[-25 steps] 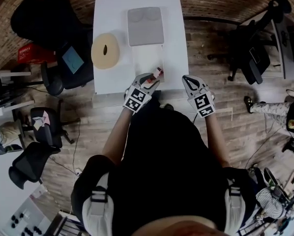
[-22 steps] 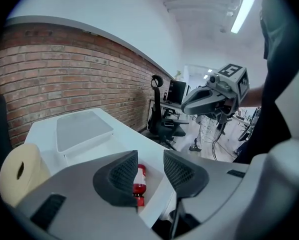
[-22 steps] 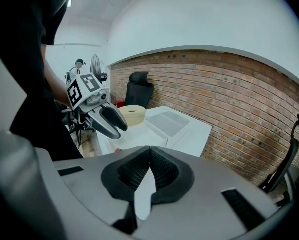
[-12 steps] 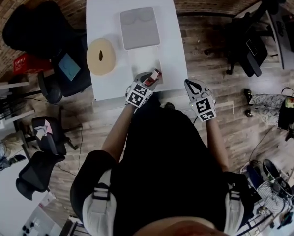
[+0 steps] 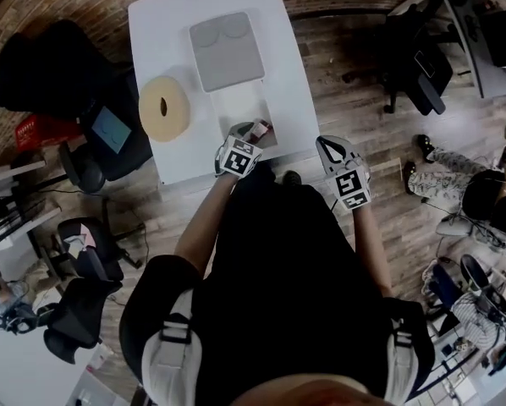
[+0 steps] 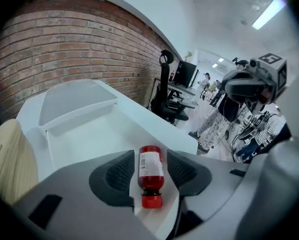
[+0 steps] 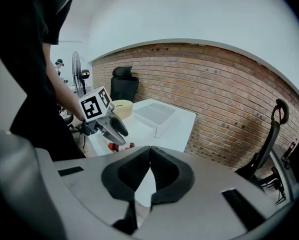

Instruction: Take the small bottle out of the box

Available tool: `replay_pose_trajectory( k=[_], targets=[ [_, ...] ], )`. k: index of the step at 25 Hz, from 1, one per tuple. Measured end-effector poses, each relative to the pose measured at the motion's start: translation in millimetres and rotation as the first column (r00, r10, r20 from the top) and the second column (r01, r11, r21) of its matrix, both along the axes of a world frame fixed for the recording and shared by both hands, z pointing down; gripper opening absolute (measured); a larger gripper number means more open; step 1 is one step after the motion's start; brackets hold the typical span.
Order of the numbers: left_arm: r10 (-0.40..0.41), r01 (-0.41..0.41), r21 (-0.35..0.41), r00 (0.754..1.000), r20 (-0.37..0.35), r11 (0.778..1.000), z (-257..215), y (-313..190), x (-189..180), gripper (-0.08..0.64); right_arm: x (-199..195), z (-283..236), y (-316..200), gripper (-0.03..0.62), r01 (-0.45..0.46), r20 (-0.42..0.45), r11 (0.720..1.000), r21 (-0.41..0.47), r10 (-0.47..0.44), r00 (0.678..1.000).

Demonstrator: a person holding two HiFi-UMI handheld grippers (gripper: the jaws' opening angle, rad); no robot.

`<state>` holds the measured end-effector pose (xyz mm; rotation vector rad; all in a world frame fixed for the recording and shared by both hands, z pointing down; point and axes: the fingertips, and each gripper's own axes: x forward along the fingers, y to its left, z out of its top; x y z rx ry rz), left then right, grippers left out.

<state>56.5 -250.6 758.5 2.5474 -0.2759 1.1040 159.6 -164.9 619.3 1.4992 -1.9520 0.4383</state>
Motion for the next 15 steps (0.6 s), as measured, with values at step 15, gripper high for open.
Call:
replay_pose_trajectory(
  k=[15],
  targets=[
    [0.086, -0.077, -0.103, 0.992, 0.089, 0.992, 40, 7, 14, 0.236, 14, -1, 17, -0.002, -0.087, -0.047, 0.996, -0.004, 0.087, 0.995]
  ],
)
